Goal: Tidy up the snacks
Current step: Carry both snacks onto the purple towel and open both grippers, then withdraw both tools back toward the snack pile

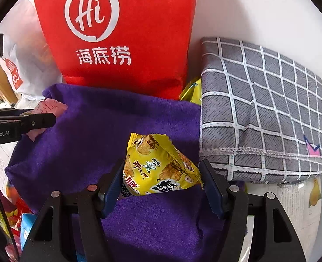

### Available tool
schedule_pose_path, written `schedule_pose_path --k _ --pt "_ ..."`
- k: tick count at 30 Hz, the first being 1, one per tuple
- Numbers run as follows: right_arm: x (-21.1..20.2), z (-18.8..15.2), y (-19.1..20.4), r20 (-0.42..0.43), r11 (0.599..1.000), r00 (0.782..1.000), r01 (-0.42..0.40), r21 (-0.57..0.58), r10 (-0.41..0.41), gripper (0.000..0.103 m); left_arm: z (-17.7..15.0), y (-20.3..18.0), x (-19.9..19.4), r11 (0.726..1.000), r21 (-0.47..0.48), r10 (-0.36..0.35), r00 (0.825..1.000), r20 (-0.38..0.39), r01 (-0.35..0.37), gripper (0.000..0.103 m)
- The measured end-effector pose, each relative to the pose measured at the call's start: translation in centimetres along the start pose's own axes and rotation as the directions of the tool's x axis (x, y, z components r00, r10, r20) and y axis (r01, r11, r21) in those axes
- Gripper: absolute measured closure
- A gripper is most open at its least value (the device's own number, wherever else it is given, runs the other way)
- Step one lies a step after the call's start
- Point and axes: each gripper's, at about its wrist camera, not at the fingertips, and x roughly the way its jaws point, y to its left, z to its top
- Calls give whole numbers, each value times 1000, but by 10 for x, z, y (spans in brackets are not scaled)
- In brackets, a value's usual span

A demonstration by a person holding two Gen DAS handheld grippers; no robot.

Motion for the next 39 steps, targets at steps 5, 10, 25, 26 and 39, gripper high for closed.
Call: schedule_pose_path --k 5,10,25,26,39 --pt "8 1 -3 -16 999 1000 -25 27 26 28 -1 -1 9 1000 -7 -4 1000 -8 4 67" --pt "4 4 -9 -19 997 998 -53 55 54 18 0 -1 13 999 -22 -36 999 2 36 66" --pt "-68 14 -3 168 998 985 29 50 -37 25 5 -8 -19 997 -23 -69 997 46 70 30" --pt "-73 14 0 179 998 983 38 51 -47 25 3 -3 -27 997 -19 -71 996 52 72 30" --pt "-140 -25 16 271 993 958 65 99 -90 28 -4 -27 -75 997 61 -62 988 140 54 31"
